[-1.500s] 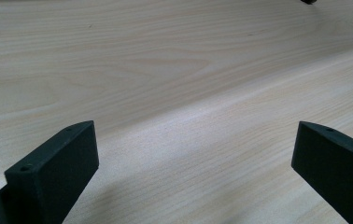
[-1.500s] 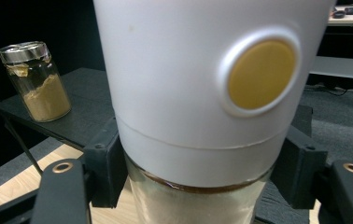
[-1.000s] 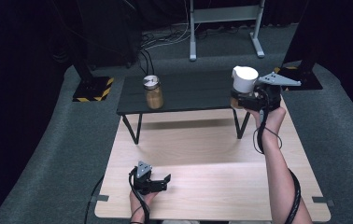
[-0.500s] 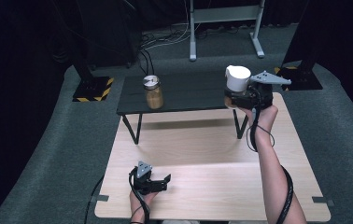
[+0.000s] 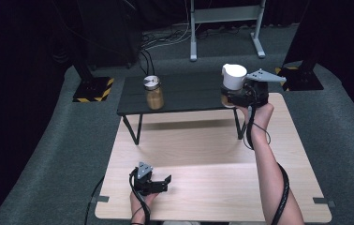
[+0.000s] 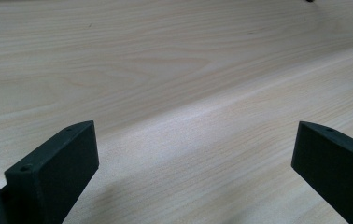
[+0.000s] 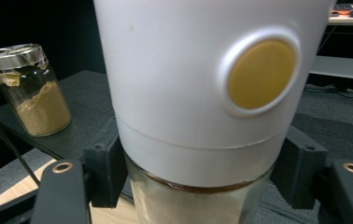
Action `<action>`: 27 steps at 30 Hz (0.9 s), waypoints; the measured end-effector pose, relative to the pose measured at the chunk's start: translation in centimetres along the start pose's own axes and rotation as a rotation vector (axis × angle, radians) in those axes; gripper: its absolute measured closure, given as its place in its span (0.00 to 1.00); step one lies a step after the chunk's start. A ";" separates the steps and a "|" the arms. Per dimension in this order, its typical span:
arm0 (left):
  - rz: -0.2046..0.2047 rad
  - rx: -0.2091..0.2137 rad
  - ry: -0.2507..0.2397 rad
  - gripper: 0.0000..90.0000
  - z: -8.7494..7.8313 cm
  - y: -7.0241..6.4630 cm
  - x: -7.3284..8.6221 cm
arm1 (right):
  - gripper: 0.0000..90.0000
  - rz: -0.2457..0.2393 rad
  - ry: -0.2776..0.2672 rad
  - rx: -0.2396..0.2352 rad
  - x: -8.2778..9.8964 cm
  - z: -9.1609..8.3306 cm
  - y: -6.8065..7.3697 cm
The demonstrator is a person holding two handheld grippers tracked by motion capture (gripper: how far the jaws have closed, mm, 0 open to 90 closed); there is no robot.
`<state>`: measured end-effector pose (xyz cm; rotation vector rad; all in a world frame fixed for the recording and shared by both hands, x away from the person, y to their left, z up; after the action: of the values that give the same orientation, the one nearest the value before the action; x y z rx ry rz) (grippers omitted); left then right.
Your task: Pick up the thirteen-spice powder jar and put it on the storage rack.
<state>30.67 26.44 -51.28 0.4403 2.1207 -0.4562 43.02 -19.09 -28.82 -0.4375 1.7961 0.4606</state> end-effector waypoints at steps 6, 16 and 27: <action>0.000 0.001 0.000 0.01 0.0 0.0 0.0 | 0.33 0.002 0.003 -0.004 0.0 0.6 0.0; 0.001 0.003 0.001 0.01 0.0 0.0 0.0 | 0.33 0.006 0.009 -0.012 -0.1 1.8 0.0; 0.006 0.003 -0.006 0.01 -0.1 0.0 0.1 | 0.33 0.001 0.014 -0.021 -0.1 2.7 0.3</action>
<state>30.58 26.48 -51.31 0.4461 2.1124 -0.4571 45.15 -17.43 -29.41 -0.4560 1.8062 0.4785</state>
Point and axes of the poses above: each handheld gripper's, and its own axes: z roughly forward along the jaws, x roughly out of its underside, y roughly to its left, the point moved 6 cm from there along z, roughly forward along the jaws
